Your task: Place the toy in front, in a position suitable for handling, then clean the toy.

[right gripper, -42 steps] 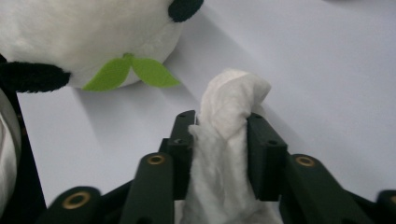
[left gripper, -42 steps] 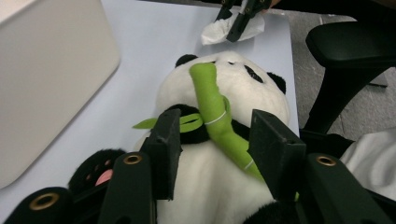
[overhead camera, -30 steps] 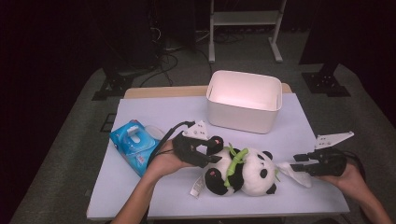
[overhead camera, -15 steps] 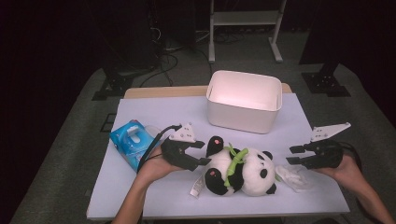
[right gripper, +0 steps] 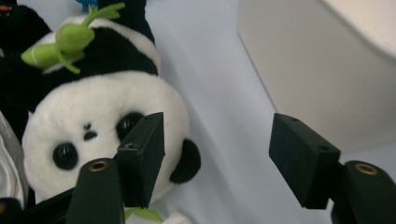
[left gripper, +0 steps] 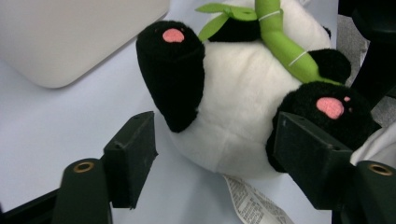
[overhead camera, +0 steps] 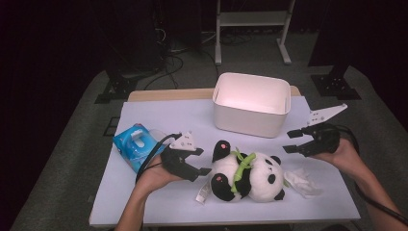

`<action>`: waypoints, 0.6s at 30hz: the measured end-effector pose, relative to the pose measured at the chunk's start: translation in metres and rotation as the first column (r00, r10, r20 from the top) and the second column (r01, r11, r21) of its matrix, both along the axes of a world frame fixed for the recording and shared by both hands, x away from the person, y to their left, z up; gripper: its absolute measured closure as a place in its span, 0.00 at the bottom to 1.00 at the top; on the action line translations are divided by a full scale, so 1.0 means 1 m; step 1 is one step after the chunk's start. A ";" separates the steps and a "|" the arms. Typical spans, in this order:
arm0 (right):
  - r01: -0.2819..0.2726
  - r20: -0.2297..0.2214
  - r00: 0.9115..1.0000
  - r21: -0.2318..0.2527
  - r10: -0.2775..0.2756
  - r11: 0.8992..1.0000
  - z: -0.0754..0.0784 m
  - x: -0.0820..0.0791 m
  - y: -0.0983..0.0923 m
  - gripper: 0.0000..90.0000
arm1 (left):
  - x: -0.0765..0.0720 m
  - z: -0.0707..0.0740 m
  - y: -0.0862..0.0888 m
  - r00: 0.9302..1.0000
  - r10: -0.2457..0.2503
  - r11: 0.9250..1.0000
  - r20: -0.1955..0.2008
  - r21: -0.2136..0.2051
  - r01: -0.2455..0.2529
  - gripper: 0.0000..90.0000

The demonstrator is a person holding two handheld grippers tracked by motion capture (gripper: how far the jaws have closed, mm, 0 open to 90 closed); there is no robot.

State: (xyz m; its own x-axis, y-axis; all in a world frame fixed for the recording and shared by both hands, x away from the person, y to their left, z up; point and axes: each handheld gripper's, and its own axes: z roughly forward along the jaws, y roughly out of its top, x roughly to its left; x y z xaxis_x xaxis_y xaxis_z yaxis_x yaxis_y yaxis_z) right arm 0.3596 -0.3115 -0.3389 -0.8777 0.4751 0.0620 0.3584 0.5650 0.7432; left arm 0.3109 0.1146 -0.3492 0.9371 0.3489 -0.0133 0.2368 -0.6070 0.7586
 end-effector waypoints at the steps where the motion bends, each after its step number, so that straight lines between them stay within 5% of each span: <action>1: -0.005 -0.001 1.000 -0.007 0.005 1.000 0.002 0.003 0.003 0.37 | 0.000 0.000 0.002 1.000 0.005 1.000 0.001 -0.003 -0.005 0.30; 18: -0.108 0.008 0.994 -0.070 0.108 0.992 0.022 0.045 0.060 0.33 | -0.006 0.009 0.025 0.998 0.054 0.998 0.026 -0.026 -0.053 0.19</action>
State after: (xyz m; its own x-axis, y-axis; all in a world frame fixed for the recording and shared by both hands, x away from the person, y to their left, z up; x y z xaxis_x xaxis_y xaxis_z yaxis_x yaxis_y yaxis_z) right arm 0.4046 -0.2515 -0.3174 -0.9246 0.3803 0.0216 0.2840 0.6504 0.7045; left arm 0.3047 0.1393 -0.3399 0.9173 0.3982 0.0023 0.2475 -0.5747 0.7801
